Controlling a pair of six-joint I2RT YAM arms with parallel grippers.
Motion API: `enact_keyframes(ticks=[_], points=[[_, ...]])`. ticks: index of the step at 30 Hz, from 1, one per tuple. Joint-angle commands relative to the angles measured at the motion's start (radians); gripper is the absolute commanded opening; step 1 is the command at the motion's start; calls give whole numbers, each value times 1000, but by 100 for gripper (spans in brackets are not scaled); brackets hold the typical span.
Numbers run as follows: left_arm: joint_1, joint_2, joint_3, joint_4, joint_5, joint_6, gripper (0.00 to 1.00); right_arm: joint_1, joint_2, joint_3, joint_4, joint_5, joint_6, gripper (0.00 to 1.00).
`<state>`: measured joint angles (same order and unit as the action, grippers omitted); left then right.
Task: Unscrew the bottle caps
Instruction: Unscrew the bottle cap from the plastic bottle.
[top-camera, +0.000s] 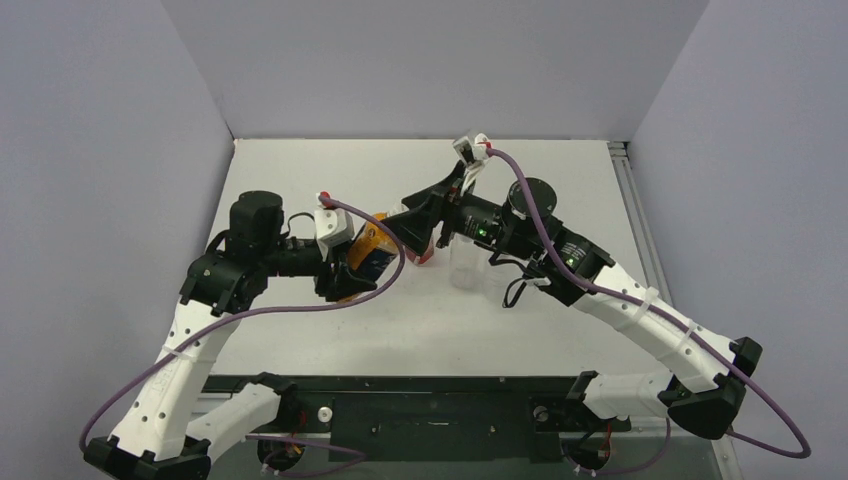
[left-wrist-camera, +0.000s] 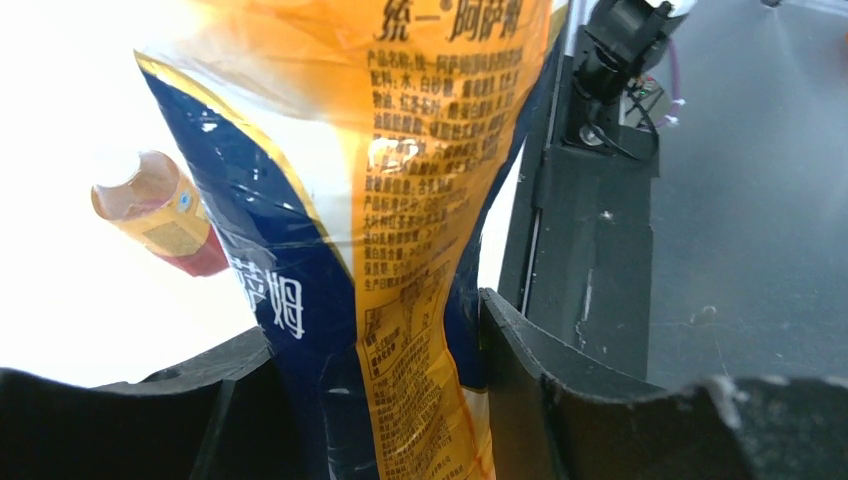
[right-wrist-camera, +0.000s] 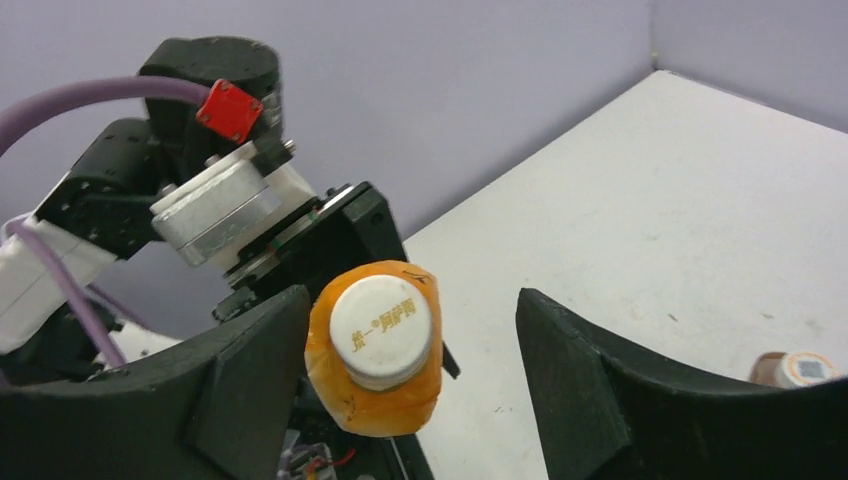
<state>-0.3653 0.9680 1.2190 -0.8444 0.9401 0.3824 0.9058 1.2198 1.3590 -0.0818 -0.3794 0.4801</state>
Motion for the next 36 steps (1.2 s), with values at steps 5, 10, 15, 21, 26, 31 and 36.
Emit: enact_keyframes(ticks=[5,10,15,21,26,31,36], points=[[-16,-113,-139,298,-191,-139,18,146,-43,86,-56,642,56,74],[-32,-125,-161,377,-295,-175,15,186,11,145,-97,702,85,73],[-68,-134,-189,406,-347,-187,13,195,38,147,-68,704,97,68],[-86,-143,-213,431,-358,-210,12,196,85,197,-80,720,89,63],[-93,-141,-208,446,-376,-225,12,196,115,227,-90,708,94,53],[-95,-134,-201,454,-374,-229,12,196,123,228,-92,702,101,44],[-95,-133,-204,464,-379,-239,12,188,134,238,-105,687,106,44]])
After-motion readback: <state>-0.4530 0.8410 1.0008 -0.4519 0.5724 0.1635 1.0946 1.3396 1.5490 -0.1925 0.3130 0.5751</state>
